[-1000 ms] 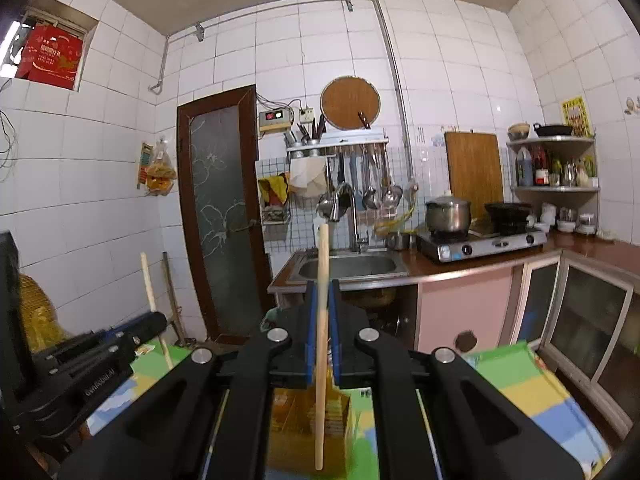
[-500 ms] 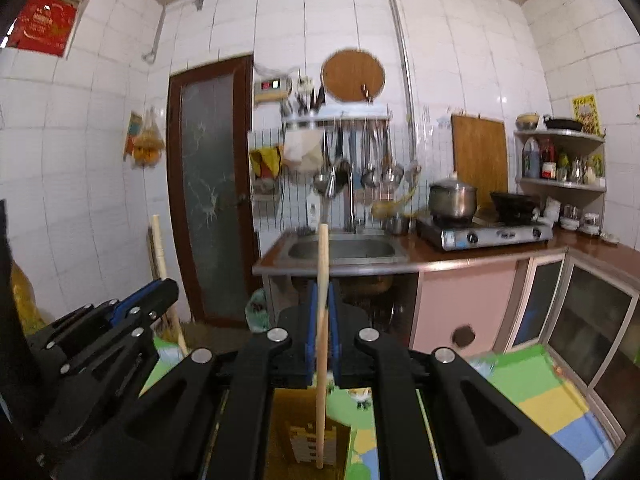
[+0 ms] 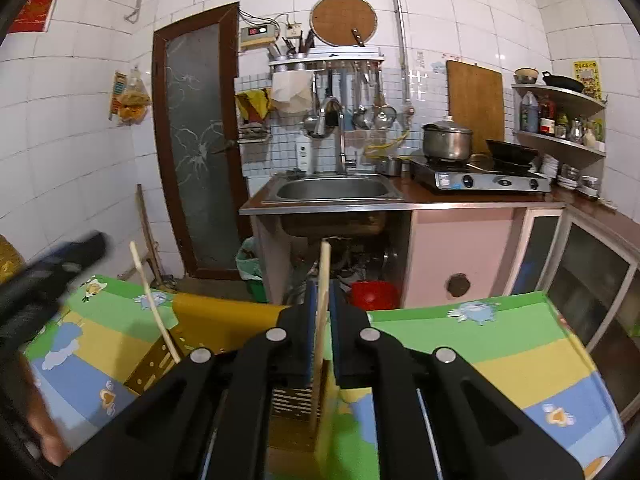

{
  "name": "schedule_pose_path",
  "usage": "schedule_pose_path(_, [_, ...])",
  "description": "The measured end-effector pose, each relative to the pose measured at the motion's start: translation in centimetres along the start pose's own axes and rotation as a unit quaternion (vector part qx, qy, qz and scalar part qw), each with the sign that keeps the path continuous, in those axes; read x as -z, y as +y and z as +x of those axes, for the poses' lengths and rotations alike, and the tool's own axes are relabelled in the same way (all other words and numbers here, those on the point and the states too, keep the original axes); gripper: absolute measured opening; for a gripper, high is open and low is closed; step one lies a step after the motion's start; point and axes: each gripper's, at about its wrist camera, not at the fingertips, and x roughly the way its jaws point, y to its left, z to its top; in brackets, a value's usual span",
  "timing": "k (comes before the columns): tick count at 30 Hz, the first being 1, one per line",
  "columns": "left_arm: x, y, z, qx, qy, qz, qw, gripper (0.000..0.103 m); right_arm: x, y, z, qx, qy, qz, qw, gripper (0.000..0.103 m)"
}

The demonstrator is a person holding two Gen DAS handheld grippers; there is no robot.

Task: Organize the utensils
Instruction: 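Open both grippers to release the chopsticks inside the caddy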

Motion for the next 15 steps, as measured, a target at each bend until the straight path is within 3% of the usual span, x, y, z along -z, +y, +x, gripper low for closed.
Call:
schedule_pose_path(2, [-0.9,0.6,-1.9,-0.004,-0.01,-0.001,0.9999,0.091,-0.7,-0.5,-0.9,0.002,0.003,0.006,1.0,0.021])
schedule_pose_path(3, [-1.5,0.7,-3.0,-0.006,-0.009,0.001,0.9999,0.096,-1.1,-0.8,-1.6,0.003,-0.001,0.011,1.0,0.055])
schedule_pose_path(4, [-1.7,0.9,-3.7,-0.007,-0.007,0.002,0.9999,0.097,-1.3,-1.0,-2.3,0.004,-0.009,0.016,1.0,0.076])
schedule_pose_path(6, [-2.2,1.4,-5.5,-0.008,-0.003,0.002,1.0,0.098,-1.6,-1.3,-3.9,0.011,-0.024,0.019,0.999,0.075])
schedule_pose_path(9, [-1.8,1.9,-7.3,-0.016,0.009,0.01,0.9998,0.098,-1.5,-1.7,-5.8,0.015,-0.015,0.012,1.0,0.076])
schedule_pose_path(15, [2.1,3.2,-9.0,-0.029,0.06,0.011,0.9977,0.098,0.9,-3.1,-8.9,0.03,0.004,0.017,0.999,0.079])
